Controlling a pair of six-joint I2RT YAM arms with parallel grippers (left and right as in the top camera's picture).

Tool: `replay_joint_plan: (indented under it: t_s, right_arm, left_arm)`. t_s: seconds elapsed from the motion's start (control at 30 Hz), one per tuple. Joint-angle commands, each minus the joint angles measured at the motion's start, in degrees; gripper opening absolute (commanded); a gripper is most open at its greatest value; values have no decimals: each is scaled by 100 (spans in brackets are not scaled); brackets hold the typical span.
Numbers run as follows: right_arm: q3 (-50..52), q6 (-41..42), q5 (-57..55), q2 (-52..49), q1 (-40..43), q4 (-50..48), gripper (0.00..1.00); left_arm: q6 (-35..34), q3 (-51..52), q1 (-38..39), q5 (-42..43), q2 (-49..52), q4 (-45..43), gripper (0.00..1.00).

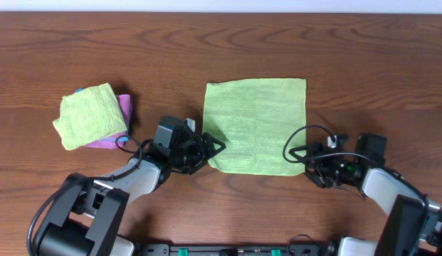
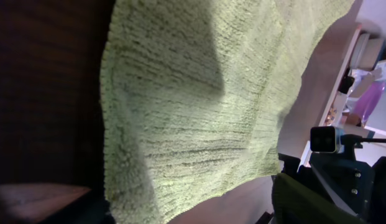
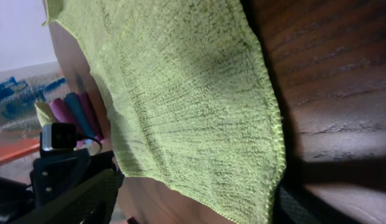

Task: Fold the cloth
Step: 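Grasp the cloth's bottom-left and bottom-right corners with both grippers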

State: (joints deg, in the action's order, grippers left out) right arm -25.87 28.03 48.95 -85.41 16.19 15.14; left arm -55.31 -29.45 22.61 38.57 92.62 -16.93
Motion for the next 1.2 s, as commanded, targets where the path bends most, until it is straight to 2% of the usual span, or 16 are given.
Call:
replay_joint_plan:
  t_s: [0.0, 0.33, 0.43, 0.5, 0.53, 0.57, 0.63, 0.67, 0.73, 0.8, 1.17]
  right_arm:
    - [243, 243, -1386, -302, -70, 85, 74]
    - [243, 282, -1467, -302, -70, 96, 60]
    - [243, 280, -1467, -302, -70, 94, 51]
    - [243, 280, -1471, -302, -74, 92, 39]
    - [243, 280, -1486, -302, -74, 92, 19]
    - [243, 280, -1510, -302, -74, 94, 11]
    - [243, 280, -1517, -302, -74, 94, 8]
    - [243, 280, -1550, -302, -76, 94, 2]
    - [243, 280, -1556, -302, -79, 92, 1]
    - [243, 278, -1554, -302, -79, 90, 1]
    - [240, -101, -1058, -297, -79, 236, 1]
  left_arm:
    - [129, 275, 57, -710, 413, 249, 70]
    - [129, 273, 260, -761, 780, 31, 56]
    - [131, 273, 260, -761, 789, 33, 56]
    - [160, 273, 258, -763, 789, 33, 51]
    - [203, 273, 258, -763, 789, 33, 48]
    - [243, 273, 258, -765, 789, 35, 45]
    - [267, 273, 258, -765, 789, 42, 39]
    - [267, 273, 258, -765, 789, 39, 33]
    - [267, 273, 258, -767, 789, 39, 15]
    - [332, 273, 258, -765, 789, 39, 6]
    - [994, 271, -166, -247, 776, 201, 6]
